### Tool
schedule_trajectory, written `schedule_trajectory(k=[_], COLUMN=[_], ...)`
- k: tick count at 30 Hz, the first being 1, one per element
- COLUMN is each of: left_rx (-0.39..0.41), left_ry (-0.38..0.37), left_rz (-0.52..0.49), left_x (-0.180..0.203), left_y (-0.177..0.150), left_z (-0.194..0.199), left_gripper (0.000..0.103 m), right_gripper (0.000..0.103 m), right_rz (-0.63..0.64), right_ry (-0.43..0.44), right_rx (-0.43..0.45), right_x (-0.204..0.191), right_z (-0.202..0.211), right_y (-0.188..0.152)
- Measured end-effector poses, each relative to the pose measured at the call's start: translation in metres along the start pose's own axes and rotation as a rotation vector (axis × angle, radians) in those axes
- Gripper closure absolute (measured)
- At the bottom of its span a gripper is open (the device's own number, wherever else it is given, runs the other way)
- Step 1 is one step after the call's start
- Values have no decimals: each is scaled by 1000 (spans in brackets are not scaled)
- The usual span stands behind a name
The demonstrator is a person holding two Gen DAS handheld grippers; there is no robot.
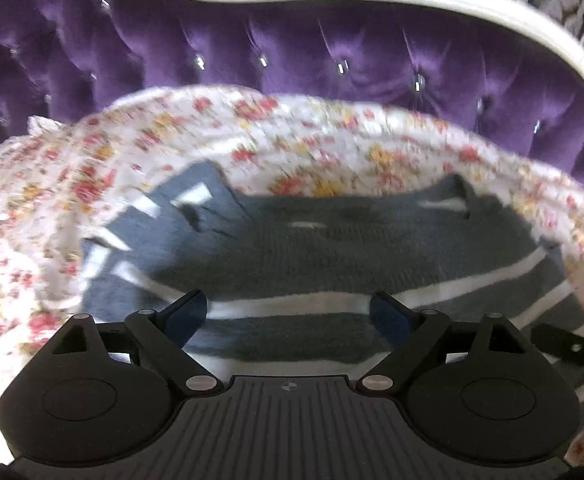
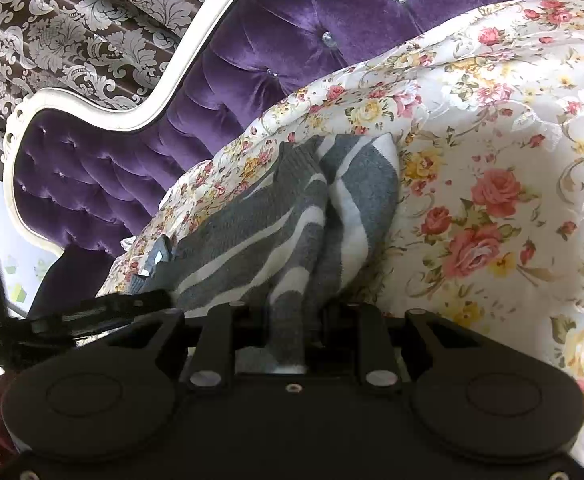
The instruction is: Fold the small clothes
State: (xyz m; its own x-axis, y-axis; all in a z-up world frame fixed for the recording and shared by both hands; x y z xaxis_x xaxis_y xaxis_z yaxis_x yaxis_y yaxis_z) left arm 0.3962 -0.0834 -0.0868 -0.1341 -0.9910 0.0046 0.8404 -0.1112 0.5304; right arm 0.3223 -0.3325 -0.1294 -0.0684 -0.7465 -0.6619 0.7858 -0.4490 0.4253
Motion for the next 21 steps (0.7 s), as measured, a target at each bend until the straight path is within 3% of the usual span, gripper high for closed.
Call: schedule_trajectory(k=[3,7,9,12,17,21], left_rx=[27,-42,-34,2,40,42], left_ry=[35,130,157,104,-31,-44], left_rz=[-4,-31,-43,-11,139,188], left_x=[-13,-28,-36,-55,-99,-128], left_y=[-8,-20,-29,-43,-61,-71], left_z=[19,33,42,58,74,73], left_gripper=[13,14,14,14,14,14], right_gripper=[72,72,72,71,70,71], right_rz=[5,10,17,31,56,94], right_ry=[0,-1,-8,-21,-38,-75], right_rx=[-1,-1,-1,3,10,21], right_x=[0,0,-1,-3,-6,-13], right_z=[0,-1,-1,-2,-2,-1], right_y=[0,1,1,1,0,-2])
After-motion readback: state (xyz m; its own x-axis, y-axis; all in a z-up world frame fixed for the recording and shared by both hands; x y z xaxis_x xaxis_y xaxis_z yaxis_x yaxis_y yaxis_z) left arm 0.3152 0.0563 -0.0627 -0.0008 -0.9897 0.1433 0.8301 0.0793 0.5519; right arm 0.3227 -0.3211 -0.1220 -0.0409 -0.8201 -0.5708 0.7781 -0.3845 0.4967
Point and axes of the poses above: each gripper's, at about its wrist camera, not at the fingertips, and z roughly against the way its jaws point, x to its right, y to its top, the point moved 2 cm from there along -z, roughly the way its jaws point, and after that the axes turned 5 degrees about -x, right-handed, at the moved point
